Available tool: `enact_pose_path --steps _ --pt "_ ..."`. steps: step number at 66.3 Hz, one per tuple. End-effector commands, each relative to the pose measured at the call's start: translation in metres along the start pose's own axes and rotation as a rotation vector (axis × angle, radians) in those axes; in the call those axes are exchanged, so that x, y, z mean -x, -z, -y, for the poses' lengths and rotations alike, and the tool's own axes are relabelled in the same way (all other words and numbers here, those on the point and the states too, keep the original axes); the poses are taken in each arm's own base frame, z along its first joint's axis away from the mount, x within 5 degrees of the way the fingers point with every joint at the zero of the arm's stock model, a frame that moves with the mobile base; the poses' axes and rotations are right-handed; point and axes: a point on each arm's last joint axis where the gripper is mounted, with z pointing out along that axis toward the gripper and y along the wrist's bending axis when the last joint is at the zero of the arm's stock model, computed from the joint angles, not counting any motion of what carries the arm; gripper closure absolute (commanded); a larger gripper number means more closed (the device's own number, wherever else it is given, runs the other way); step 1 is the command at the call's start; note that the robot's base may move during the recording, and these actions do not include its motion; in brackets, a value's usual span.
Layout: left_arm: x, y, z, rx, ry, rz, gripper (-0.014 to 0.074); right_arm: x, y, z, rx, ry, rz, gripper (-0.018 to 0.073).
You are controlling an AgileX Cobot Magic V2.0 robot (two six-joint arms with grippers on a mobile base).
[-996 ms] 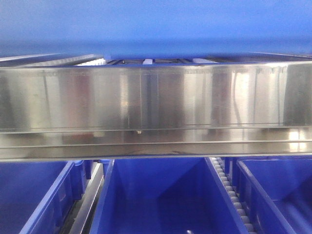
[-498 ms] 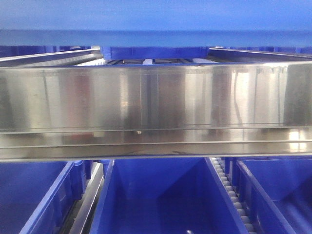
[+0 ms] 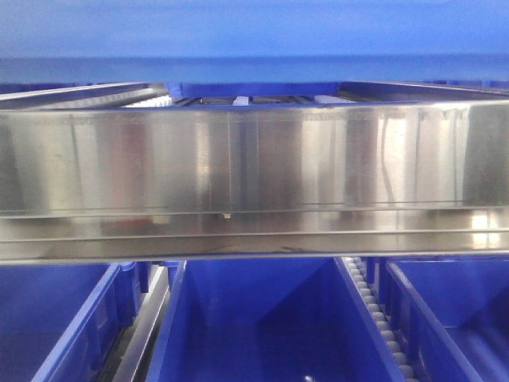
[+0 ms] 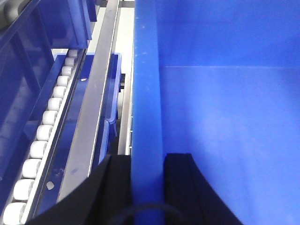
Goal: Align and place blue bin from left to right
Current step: 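Back the base away, pulling the held bin out of the rack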
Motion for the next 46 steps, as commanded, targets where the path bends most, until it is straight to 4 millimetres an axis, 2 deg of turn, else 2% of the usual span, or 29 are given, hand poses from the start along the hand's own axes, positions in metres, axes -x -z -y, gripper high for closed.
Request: enact_pose_path --steps 1,46 --pt "0.0002 0.0032 0.0149 -0.137 0.027 0.001 0.0707 0.0063 0.0026 -0.0157 0.137 0.001 0.072 0.0643" --pt "0.0020 0.0031 0.0134 -0.121 0.019 0.021 0.0707 0.0067 0.0027 -0.0162 0.143 0.001 0.077 0.0643"
